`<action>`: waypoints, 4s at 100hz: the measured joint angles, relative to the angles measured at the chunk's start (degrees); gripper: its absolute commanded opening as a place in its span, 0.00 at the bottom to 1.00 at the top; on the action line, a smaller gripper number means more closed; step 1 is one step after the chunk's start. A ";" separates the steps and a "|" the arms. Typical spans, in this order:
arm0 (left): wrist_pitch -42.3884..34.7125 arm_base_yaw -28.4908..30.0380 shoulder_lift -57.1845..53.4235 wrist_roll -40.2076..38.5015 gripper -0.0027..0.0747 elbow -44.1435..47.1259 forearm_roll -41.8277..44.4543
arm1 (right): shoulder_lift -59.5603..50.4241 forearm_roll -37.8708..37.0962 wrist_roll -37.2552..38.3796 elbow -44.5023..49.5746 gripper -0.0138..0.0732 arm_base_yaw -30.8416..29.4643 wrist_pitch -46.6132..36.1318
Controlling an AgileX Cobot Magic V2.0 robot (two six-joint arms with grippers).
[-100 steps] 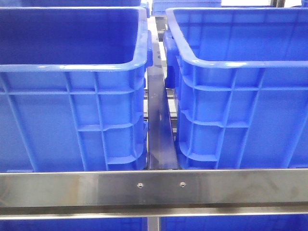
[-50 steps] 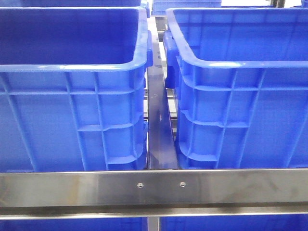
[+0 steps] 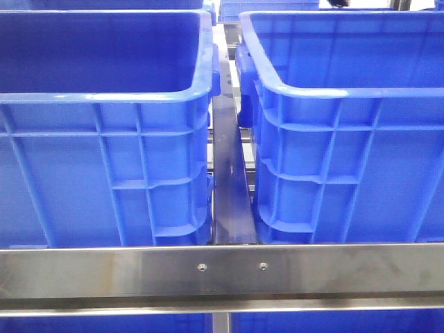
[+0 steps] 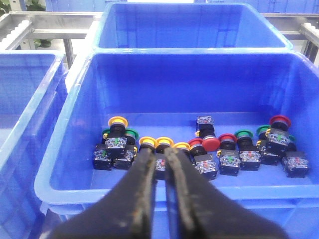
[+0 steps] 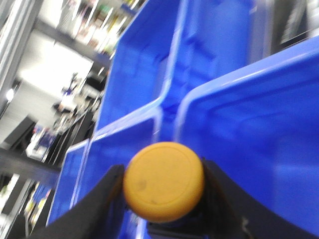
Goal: Pick red and yellow buttons and place in box
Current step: 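Carry the yellow button into the other bin and release it with the right gripper, then raise the open right gripper out of the bin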
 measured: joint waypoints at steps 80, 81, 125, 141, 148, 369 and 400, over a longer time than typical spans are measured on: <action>-0.36 0.00 0.00 0.00 0.01 1.12 0.00 | 11.46 8.77 10.48 2.66 0.32 -1.78 -15.00; -0.36 0.00 0.00 0.00 0.01 1.12 0.00 | 11.50 8.91 10.70 2.66 0.32 -1.78 -15.21; -0.36 0.65 0.00 0.00 0.01 1.12 0.00 | 15.78 9.47 18.69 2.66 0.32 -1.78 -18.86; -0.36 0.95 0.00 0.00 0.01 1.12 0.00 | 16.06 9.59 19.01 2.66 0.32 -1.78 -19.93; -0.36 0.95 0.00 0.00 0.01 1.12 0.00 | 16.06 9.59 19.01 2.66 0.32 -1.78 -20.01; -0.40 0.95 0.00 0.00 0.01 1.16 0.00 | -35.99 -25.25 -8.66 21.22 0.72 12.85 -40.75; -0.40 0.95 0.00 0.00 0.01 1.16 0.00 | -53.03 -30.80 -8.84 32.86 0.72 12.96 -42.62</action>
